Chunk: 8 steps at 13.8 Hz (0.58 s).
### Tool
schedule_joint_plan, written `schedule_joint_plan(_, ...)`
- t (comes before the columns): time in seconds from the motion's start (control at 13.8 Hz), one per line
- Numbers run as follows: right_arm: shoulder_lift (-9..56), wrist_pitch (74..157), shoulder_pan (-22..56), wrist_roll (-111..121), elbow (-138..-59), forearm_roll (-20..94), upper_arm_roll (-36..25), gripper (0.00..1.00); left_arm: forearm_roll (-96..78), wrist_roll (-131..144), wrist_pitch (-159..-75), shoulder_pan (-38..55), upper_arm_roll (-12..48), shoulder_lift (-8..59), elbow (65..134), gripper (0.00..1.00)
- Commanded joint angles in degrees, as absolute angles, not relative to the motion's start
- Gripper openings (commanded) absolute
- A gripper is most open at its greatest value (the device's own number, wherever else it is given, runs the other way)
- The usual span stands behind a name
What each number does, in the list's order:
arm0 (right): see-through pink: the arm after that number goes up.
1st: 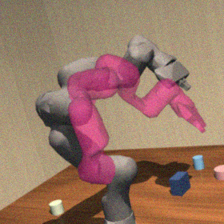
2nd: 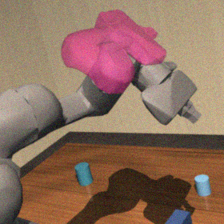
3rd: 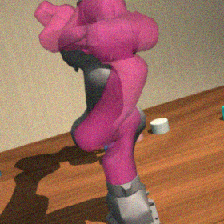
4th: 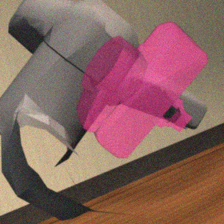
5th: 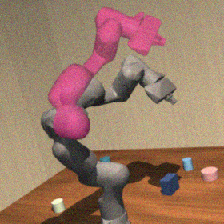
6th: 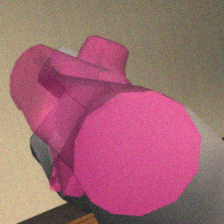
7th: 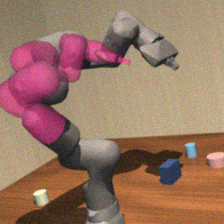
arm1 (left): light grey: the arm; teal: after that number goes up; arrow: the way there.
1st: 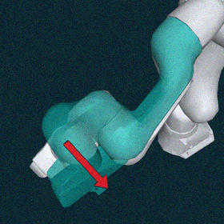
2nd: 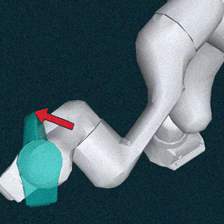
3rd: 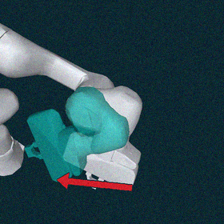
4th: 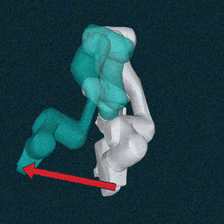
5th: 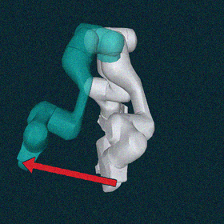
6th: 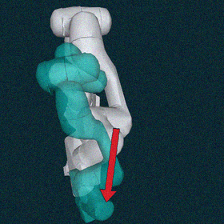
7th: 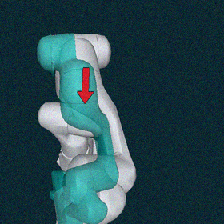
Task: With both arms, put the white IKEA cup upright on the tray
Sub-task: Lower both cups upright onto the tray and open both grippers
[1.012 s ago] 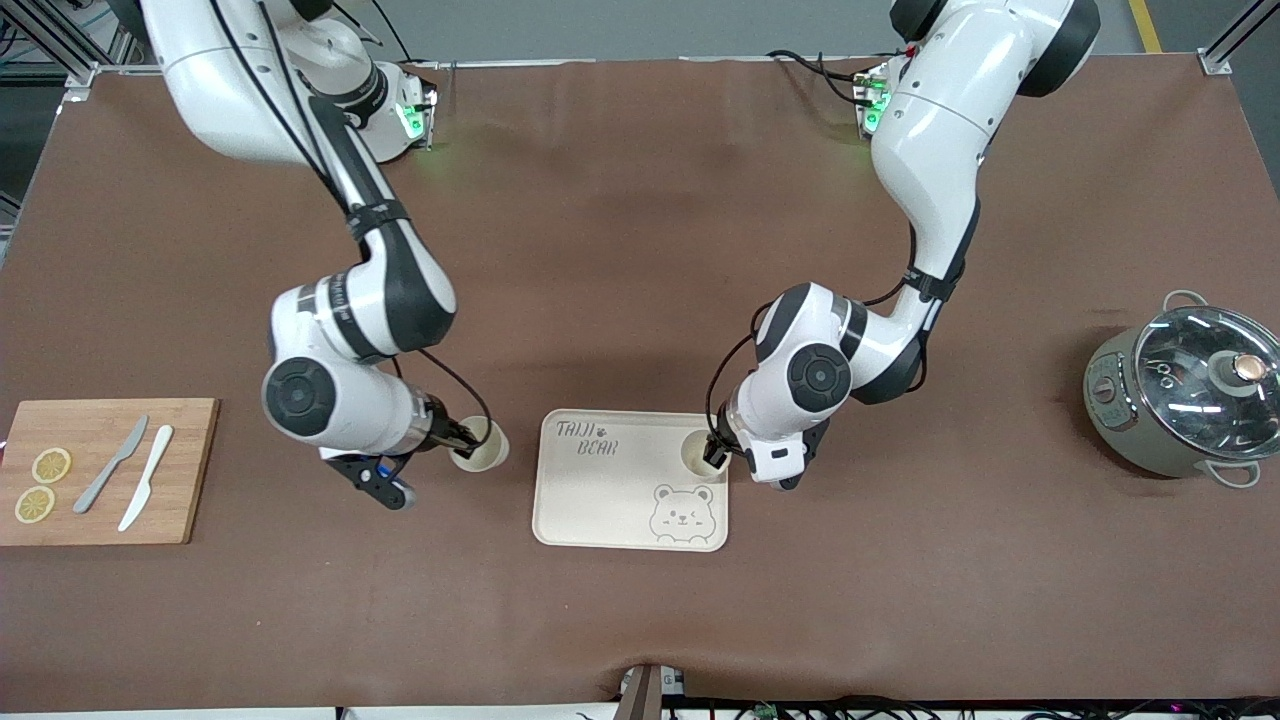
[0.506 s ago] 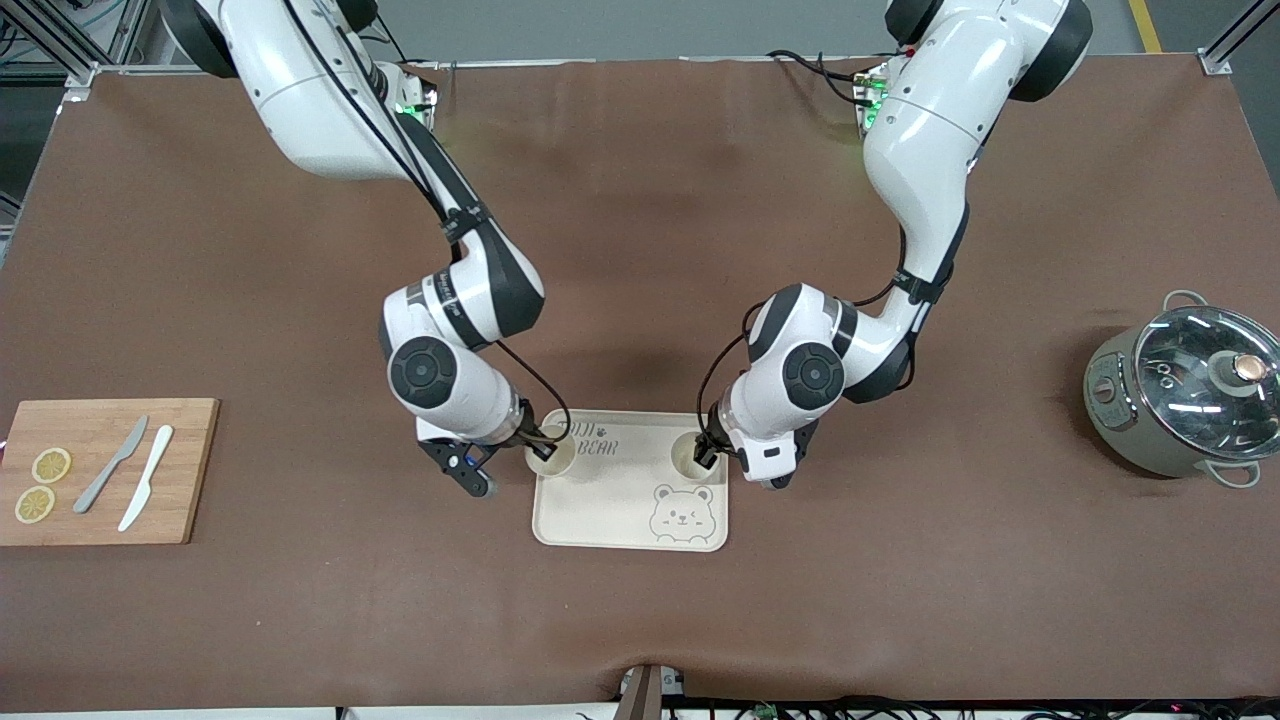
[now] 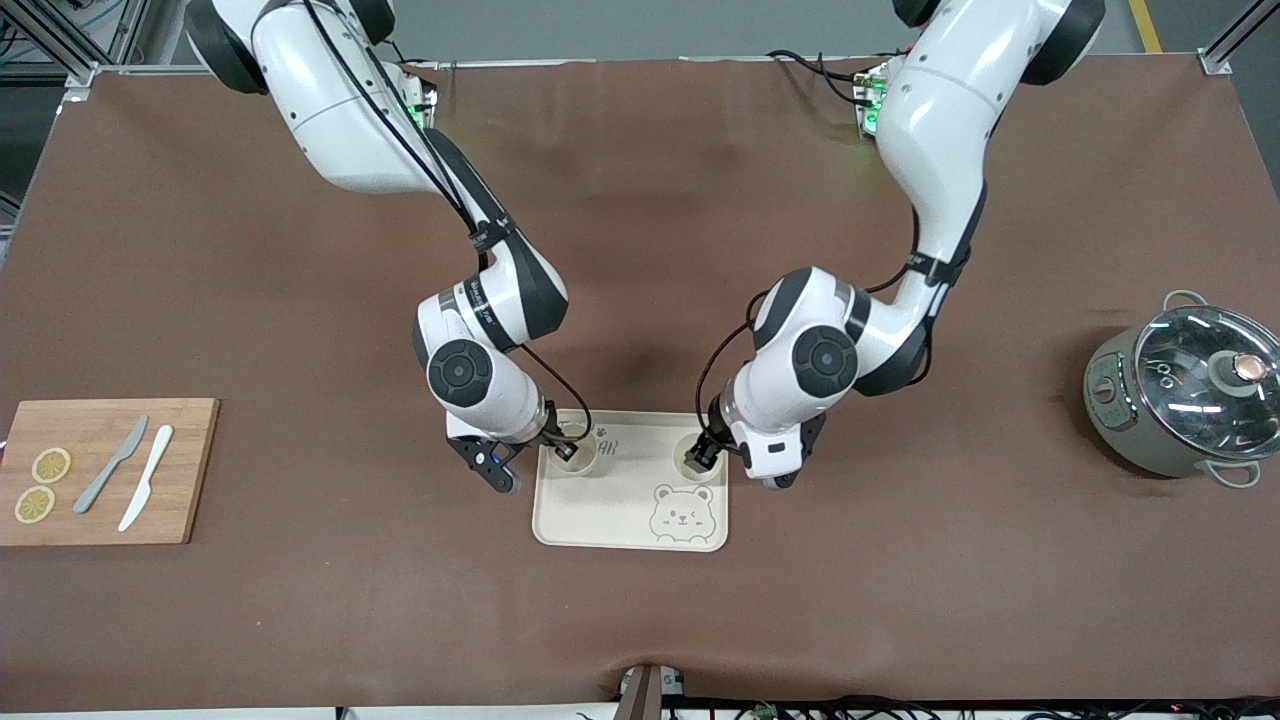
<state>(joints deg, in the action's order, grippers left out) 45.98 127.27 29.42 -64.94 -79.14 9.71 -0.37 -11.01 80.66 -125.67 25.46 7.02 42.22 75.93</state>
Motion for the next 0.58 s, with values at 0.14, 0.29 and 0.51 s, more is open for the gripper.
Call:
schedule_joint_plan(0.14,44.83,120.09,29.71,-64.95,-73.76,9.76,-0.96,1.0,-6.34,65.61,-114.1,22.5,6.42,33.59,77.7,1.0)
schedule_joint_plan(0.29,44.3,112.02,29.01,-64.86,-67.8,9.67,-1.23,1.0,-3.09,62.68,-109.8,20.75,6.33,30.6,77.61,1.0)
schedule_joint_plan(0.51,41.68,102.33,26.03,-64.25,-63.02,9.76,-1.23,1.0,1.31,59.33,-103.65,19.78,6.15,26.46,77.43,1.0)
